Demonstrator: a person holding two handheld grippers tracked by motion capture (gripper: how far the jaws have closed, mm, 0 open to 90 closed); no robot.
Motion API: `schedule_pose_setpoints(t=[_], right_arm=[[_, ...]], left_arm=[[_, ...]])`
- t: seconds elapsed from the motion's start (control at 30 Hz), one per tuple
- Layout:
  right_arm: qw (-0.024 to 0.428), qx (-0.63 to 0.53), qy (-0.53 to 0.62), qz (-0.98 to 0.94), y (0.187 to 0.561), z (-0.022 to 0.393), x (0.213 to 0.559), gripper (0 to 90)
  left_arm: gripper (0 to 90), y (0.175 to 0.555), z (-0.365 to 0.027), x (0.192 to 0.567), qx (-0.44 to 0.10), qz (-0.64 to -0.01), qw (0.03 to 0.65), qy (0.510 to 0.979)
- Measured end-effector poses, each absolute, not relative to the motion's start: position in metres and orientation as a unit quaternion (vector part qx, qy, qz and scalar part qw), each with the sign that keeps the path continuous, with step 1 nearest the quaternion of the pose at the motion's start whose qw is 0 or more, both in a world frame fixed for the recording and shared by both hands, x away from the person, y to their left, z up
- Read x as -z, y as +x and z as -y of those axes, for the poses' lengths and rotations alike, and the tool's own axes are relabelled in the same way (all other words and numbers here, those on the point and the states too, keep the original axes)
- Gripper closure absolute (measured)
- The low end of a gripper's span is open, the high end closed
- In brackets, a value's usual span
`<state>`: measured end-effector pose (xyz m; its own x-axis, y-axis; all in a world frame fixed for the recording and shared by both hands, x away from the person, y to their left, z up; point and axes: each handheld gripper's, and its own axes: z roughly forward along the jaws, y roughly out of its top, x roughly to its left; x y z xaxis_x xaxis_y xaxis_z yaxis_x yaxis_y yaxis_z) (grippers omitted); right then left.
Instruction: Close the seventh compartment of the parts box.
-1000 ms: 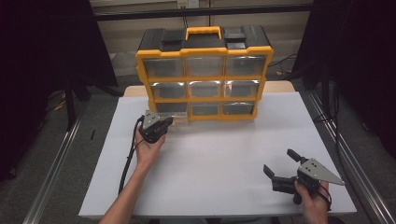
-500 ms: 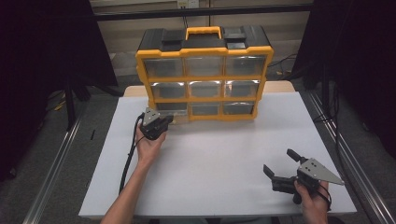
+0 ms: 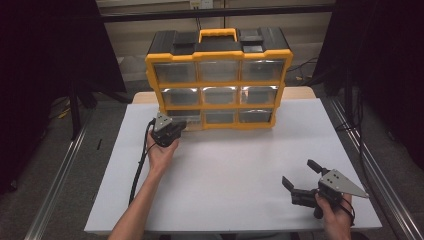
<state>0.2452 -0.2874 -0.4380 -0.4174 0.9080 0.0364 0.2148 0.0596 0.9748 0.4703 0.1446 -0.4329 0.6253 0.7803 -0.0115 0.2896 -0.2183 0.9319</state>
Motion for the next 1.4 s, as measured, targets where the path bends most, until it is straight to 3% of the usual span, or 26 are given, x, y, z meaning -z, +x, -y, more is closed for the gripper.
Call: schedule_pose_setpoints(t=[1.4], right_arm=[[0.325, -0.533, 0.431, -0.652, 0.245, 0.287, 0.438, 0.0]], left_arm=[[90.0, 0.486, -0.142, 0.431, -0.239, -0.366, 0.507, 0.743]])
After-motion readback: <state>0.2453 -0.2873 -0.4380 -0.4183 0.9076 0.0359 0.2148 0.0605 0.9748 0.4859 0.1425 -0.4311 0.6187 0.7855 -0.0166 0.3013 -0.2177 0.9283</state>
